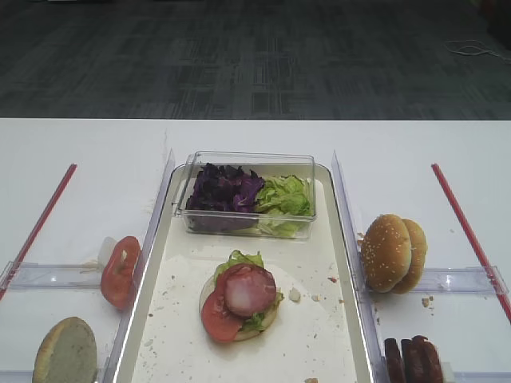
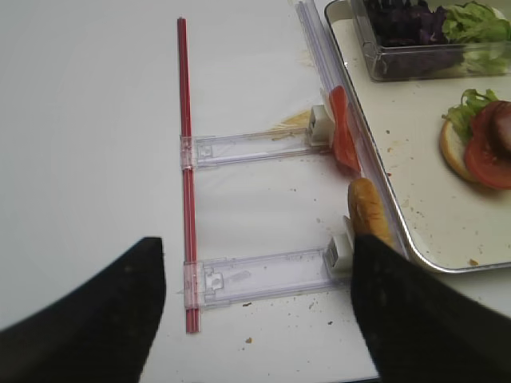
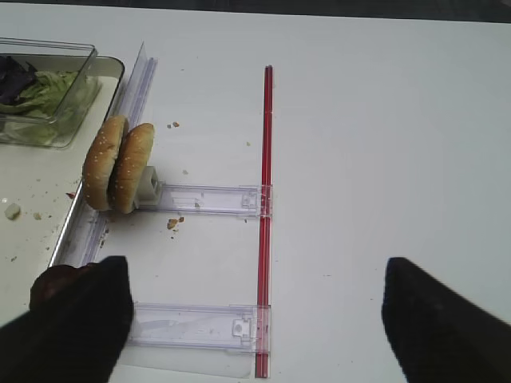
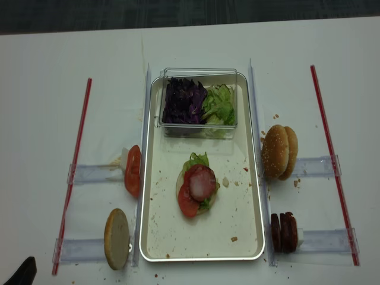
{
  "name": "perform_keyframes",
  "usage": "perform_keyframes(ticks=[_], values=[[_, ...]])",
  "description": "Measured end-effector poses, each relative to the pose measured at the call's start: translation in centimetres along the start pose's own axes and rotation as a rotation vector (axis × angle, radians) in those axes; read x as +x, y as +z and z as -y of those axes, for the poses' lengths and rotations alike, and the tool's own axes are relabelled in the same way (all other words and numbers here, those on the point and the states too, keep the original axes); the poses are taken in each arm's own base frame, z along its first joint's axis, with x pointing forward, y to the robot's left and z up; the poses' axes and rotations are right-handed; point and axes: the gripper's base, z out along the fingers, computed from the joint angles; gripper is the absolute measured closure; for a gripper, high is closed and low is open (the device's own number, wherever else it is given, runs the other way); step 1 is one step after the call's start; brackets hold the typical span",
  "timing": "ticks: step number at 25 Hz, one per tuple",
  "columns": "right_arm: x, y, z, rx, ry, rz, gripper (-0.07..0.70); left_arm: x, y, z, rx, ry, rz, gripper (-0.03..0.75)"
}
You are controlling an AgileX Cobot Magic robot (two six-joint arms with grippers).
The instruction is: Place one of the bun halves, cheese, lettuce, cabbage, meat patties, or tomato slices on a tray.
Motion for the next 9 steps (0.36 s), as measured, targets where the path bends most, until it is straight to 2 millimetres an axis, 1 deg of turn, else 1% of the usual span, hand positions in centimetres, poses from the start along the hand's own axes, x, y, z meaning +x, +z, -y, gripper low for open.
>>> perform_keyframes(ticks=[9], values=[[0.0, 0.0, 0.0, 0.0, 0.0, 0.0, -0.029, 0.0, 0.0, 0.0, 0.0, 0.0, 0.0, 0.225]])
